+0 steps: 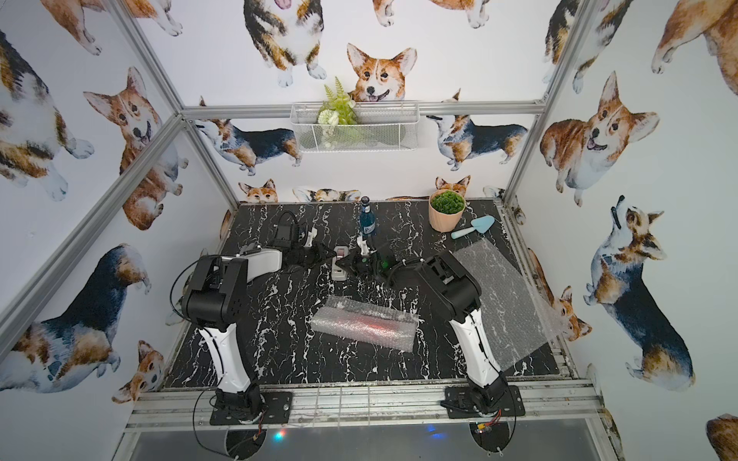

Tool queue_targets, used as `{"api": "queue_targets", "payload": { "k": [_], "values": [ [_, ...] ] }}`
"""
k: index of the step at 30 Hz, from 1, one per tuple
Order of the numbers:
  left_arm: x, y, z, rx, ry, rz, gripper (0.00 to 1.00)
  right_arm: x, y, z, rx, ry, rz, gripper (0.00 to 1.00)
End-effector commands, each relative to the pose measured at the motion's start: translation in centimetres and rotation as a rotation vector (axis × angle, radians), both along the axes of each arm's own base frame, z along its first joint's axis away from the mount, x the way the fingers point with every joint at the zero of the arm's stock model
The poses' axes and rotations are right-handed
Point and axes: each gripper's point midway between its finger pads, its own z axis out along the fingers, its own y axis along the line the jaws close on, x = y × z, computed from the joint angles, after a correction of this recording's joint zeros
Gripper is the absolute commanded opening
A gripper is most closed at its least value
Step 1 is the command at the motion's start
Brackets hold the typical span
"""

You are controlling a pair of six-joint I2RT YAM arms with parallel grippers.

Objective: Wrap wine bottles in bubble wrap
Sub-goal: Tear off the tape using the Tape Cutter.

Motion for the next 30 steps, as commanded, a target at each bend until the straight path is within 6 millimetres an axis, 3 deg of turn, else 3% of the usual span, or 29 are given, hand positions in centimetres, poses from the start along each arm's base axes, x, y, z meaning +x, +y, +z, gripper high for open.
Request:
{"api": "queue_targets", "payload": {
  "k": [1,17,30],
  "values": [
    [-0.8,1.0,-2.2,0.07,0.07,0.026,0.32,-0.5,0.4,2.3,0.086,0.015,0.013,0.0],
    [-0.5,0.9,-2.0,0.082,0.073,0.01,0.32,-5.4,-0.4,-0.8,0.064,0.116,0.024,0.0],
    [-0.4,0.8,-2.0,0.08,0.073,0.007,0.32,-6.4,0.2,-1.9,0.054,0.143,0.038,0.0]
  ]
}}
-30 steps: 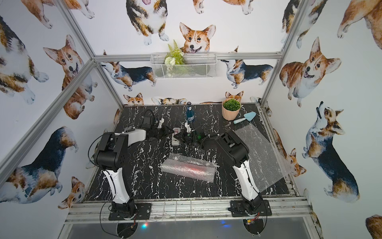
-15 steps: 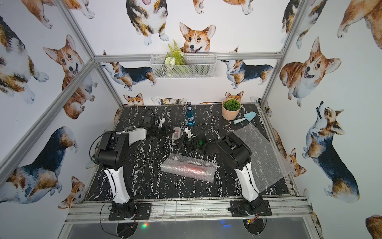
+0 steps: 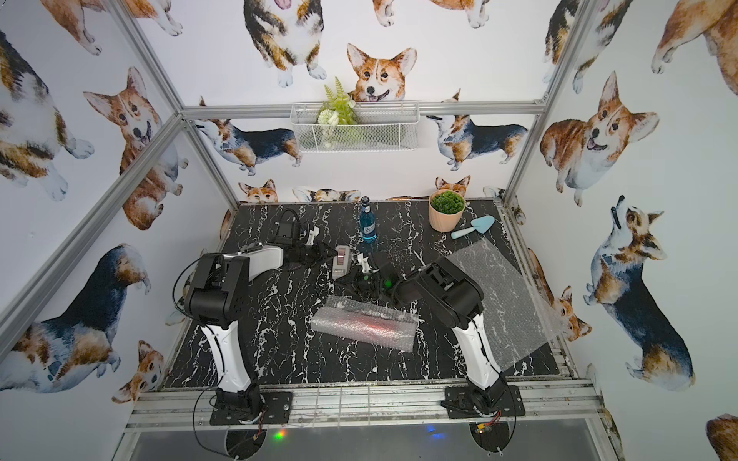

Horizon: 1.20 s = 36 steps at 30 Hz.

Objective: Wrap wine bottles in bubble wrap
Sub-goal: Tear off the tape using the Tape Cutter.

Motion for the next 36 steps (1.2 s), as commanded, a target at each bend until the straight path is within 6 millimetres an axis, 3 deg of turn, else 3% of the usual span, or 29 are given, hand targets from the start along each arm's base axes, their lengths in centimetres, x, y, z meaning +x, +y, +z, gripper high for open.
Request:
{"api": "queue_targets", "payload": {
  "k": [1,6,22,31,36],
  "values": [
    [-0.7,1.1,-2.1,0.076,0.066,0.038,0.32,-0.4,0.6,1.0,0.051,0.057,-0.005,0.0],
    [-0.6,1.1,-2.1,0.073,0.067,0.035,0.32,-0.9,0.5,1.0,0.038,0.061,-0.006,0.0],
    [-0.8,0.9,-2.2,0.067,0.072,0.025,0.33,-1.0,-1.6,-6.4,-0.156,0.208,-0.064,0.0],
    [-0.7,0.9,-2.1,0.075,0.071,0.012,0.34,-2.0,-4.7,-9.2,-0.29,0.267,-0.125,0.0],
    [-0.5,0.8,-2.0,0.073,0.072,0.008,0.34,-3.7,-6.3,-10.8,-0.326,0.361,-0.136,0.0]
  ]
}}
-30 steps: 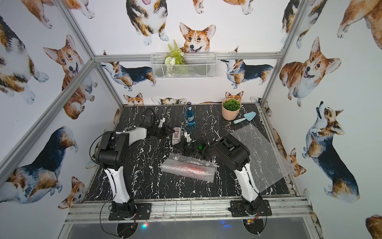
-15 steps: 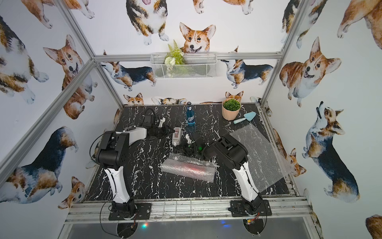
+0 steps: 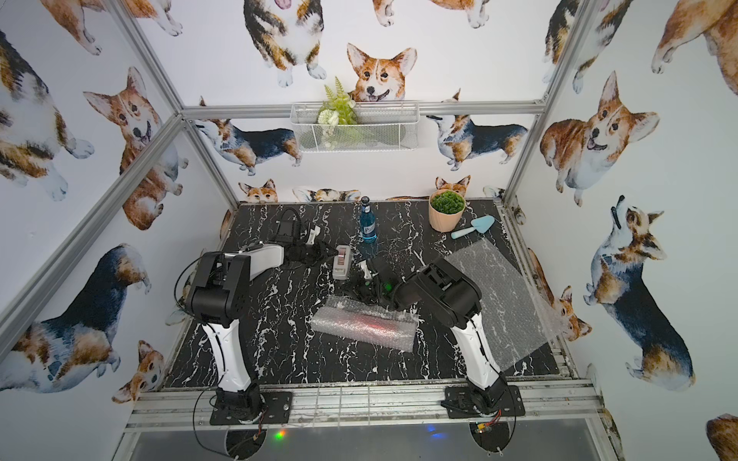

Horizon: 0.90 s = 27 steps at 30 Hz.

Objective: Wrap wine bottles in bubble wrap
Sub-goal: Tear off the tape using the Tape Cutter.

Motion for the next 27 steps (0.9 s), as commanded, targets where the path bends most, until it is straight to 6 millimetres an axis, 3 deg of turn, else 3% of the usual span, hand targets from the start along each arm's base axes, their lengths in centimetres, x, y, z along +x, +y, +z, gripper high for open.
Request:
{"api": "queue_targets", "payload": {
  "k": [1,3,5,10,13,20,22,23,27],
  "values": [
    [-0.8,1.0,-2.1,0.074,0.066,0.027,0.34,-3.2,-4.3,-6.7,-0.218,0.289,-0.092,0.0],
    [-0.8,0.9,-2.1,0.068,0.066,0.023,0.34,-3.3,-4.5,-6.3,-0.226,0.274,-0.082,0.0],
    [-0.9,0.8,-1.9,0.061,0.064,0.016,0.34,-2.4,-3.7,-4.5,-0.186,0.212,-0.056,0.0],
    [-0.5,0.7,-0.3,0.06,0.028,0.005,0.36,0.2,-3.6,2.2,-0.19,-0.051,0.015,0.0],
    [0.1,0.9,2.1,0.094,-0.026,-0.016,0.41,0.6,-4.5,5.9,-0.237,-0.205,0.115,0.0],
    [0.4,1.1,10.6,0.18,-0.26,-0.132,0.55,-2.2,-8.1,12.2,-0.454,-0.67,0.469,0.0],
    [-1.4,0.7,14.5,0.187,-0.381,-0.255,0.59,-3.1,-9.2,13.8,-0.491,-0.784,0.526,0.0],
    [-2.3,0.5,15.5,0.193,-0.416,-0.298,0.6,-3.6,-9.5,14.5,-0.499,-0.838,0.561,0.0],
    [-9.3,-0.5,20.4,0.194,-0.638,-0.566,0.6,-5.8,-10.6,18.0,-0.521,-1.064,0.67,0.0]
  ]
}}
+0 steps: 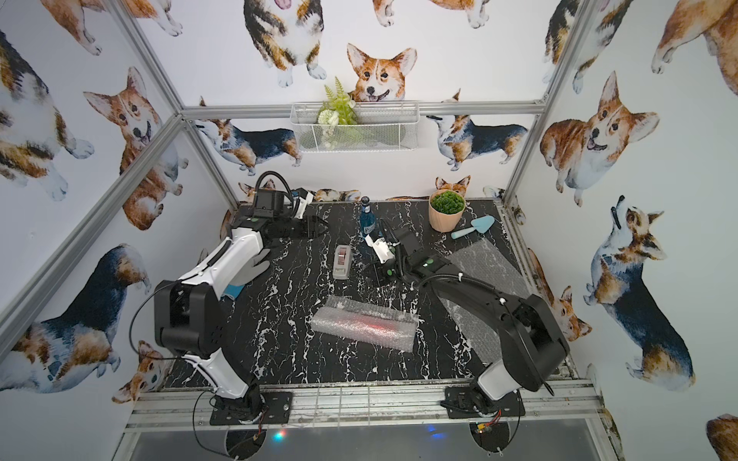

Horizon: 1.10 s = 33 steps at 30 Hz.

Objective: Wrap wine bottles in bubble wrap
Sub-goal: Tear off the tape using the Tape Cutter.

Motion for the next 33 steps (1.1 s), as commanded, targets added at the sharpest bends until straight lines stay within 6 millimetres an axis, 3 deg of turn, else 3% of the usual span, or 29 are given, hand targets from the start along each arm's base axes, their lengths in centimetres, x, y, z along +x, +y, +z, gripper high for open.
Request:
{"api": "queue_targets", "payload": {
  "k": [1,7,10,14,23,33],
  "values": [
    [-8.1,-1.4,2.6,0.07,-0.176,-0.352,0.61,-2.8,-1.6,1.0,-0.131,-0.224,0.216,0.0],
    [-15.6,-2.3,6.9,0.068,-0.406,-0.538,0.7,-5.8,-1.6,4.4,-0.115,-0.287,0.353,0.0],
    [-19.1,-3.3,7.7,0.111,-0.522,-0.619,0.74,-6.8,-1.2,6.3,-0.068,-0.279,0.391,0.0],
    [-22.3,-4.1,8.5,0.103,-0.62,-0.651,0.8,-7.7,-0.7,7.6,-0.019,-0.242,0.413,0.0],
    [-23.3,-5.4,7.2,0.282,-0.808,-0.576,0.82,-7.6,0.2,7.4,-0.02,-0.063,0.381,0.0],
    [-22.2,-7.4,6.3,0.447,-0.936,-0.492,0.78,-7.0,0.9,7.6,-0.056,0.044,0.327,0.0]
  ]
}}
